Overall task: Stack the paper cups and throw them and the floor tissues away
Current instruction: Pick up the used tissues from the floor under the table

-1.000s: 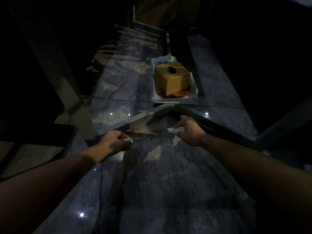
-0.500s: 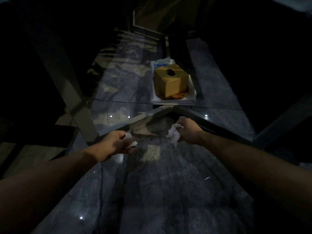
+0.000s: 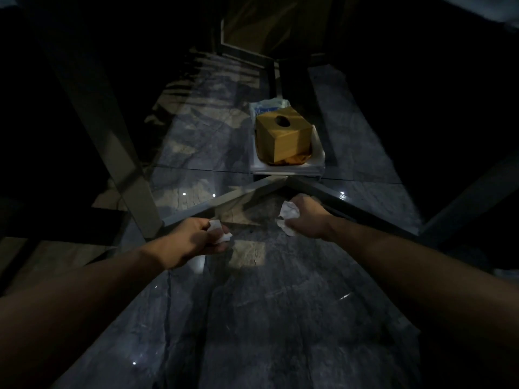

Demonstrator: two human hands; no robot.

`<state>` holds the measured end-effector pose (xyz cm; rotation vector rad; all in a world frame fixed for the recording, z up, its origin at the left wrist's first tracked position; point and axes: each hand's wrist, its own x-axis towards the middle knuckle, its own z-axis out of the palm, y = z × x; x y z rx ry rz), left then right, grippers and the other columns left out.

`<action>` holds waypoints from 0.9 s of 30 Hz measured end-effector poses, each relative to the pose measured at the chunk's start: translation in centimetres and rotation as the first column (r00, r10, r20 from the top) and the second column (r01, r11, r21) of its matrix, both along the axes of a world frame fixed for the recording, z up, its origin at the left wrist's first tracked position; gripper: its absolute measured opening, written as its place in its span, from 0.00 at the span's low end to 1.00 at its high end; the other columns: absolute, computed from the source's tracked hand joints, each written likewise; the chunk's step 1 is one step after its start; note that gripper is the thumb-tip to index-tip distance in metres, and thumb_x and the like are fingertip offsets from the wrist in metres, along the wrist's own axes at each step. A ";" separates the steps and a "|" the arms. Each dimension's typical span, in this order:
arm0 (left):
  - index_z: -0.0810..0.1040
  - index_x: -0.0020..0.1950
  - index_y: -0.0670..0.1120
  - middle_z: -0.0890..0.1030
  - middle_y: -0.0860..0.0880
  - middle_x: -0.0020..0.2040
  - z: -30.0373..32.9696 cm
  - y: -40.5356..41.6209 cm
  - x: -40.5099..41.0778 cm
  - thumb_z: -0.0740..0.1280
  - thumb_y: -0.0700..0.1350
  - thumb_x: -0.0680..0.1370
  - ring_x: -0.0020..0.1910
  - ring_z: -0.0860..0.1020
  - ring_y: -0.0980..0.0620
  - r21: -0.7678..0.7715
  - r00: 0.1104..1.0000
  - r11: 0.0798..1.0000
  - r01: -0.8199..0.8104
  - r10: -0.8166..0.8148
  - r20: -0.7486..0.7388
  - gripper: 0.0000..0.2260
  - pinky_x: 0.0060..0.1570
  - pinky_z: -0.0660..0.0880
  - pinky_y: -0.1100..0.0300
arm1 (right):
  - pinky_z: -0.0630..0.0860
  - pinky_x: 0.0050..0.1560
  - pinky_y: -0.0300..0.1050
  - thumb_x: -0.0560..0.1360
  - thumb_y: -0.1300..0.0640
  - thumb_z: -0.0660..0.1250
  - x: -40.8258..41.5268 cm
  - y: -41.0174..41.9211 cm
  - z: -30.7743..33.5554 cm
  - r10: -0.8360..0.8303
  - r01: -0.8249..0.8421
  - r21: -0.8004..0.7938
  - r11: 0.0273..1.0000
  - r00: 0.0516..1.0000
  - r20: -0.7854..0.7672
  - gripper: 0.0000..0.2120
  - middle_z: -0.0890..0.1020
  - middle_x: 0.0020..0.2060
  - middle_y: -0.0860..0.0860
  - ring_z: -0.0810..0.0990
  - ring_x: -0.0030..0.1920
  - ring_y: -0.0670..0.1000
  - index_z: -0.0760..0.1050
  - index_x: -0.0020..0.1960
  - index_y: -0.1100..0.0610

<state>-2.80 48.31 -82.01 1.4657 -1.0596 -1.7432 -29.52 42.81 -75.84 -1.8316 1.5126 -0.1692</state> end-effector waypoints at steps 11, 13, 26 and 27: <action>0.77 0.48 0.36 0.79 0.39 0.48 1.4 0.1 -2.4 0.64 0.33 0.77 0.44 0.81 0.48 0.082 0.987 0.983 -0.163 0.163 0.005 0.02 0.37 0.82 0.64 | 0.83 0.46 0.58 0.80 0.57 0.61 -0.4 0.2 -0.9 -0.038 0.032 0.138 0.990 0.998 0.045 0.09 0.82 0.42 0.63 0.84 0.42 0.59 0.74 0.47 0.61; 0.76 0.46 0.36 0.79 0.39 0.46 1.5 0.1 -3.0 0.63 0.33 0.78 0.38 0.83 0.50 0.092 0.981 0.977 -0.192 0.195 -0.025 0.04 0.35 0.82 0.64 | 0.82 0.44 0.56 0.80 0.57 0.59 -0.3 0.3 -1.0 -0.039 0.029 0.126 0.992 0.997 0.073 0.08 0.80 0.41 0.59 0.83 0.40 0.58 0.71 0.43 0.55; 0.80 0.54 0.41 0.87 0.45 0.45 2.4 -0.6 -5.1 0.54 0.35 0.81 0.43 0.85 0.49 0.234 0.924 0.955 -0.180 0.246 -0.292 0.14 0.40 0.83 0.58 | 0.66 0.33 0.33 0.80 0.59 0.63 6.2 3.3 -2.0 0.033 0.023 -0.171 0.985 0.948 0.317 0.05 0.74 0.40 0.47 0.73 0.39 0.43 0.73 0.51 0.61; 0.82 0.49 0.42 0.87 0.45 0.43 2.5 -0.6 -5.1 0.55 0.37 0.81 0.40 0.85 0.51 0.214 0.925 0.961 -0.176 0.236 -0.297 0.16 0.39 0.83 0.59 | 0.66 0.32 0.31 0.79 0.59 0.64 6.6 3.5 -2.0 0.043 0.024 -0.182 0.983 0.934 0.353 0.03 0.73 0.37 0.44 0.72 0.37 0.39 0.73 0.46 0.58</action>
